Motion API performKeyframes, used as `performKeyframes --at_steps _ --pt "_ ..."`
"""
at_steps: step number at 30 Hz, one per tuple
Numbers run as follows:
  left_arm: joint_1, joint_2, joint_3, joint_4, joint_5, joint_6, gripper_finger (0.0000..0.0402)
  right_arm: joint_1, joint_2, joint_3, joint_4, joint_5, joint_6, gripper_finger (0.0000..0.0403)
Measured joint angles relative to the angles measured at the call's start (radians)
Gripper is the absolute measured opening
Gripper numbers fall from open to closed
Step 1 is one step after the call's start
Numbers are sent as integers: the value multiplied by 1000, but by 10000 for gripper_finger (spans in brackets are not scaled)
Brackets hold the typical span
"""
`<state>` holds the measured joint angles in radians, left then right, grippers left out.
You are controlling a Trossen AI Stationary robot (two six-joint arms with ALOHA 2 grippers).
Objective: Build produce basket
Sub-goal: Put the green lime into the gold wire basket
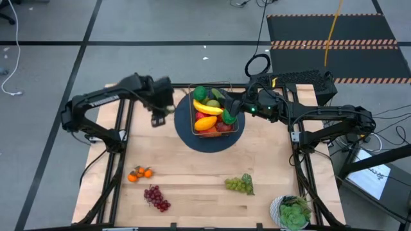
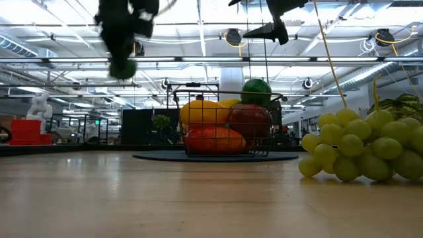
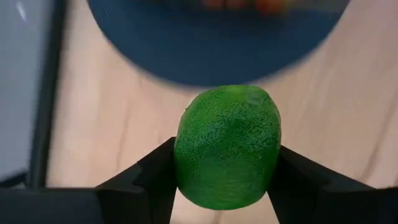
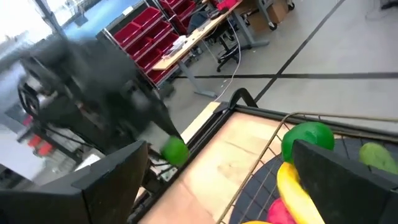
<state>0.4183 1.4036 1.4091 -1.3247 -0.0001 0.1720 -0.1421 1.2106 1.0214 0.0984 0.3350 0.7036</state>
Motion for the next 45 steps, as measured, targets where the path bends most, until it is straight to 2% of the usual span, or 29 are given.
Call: performKeyframes --at_steps 7,14,26,33,38,45 --pt "0 0 288 109 70 -129 208 -1 -12 -1 -25 -28 -121 391" --pt "0 0 438 249 114 -355 209 -27 -37 -1 -74 -106 -259 391" --pt "-27 1 477 519 137 -983 209 -60 -150 0 -159 -188 -493 391" --pt "-70 2 477 612 131 -1254 209 -60 -190 0 -197 -210 -541 391" --pt "-94 2 477 687 130 -1358 209 -60 -208 0 -200 -210 -543 391" --pt "-120 2 477 736 130 -1420 209 -60 -216 0 -208 -210 -563 391"
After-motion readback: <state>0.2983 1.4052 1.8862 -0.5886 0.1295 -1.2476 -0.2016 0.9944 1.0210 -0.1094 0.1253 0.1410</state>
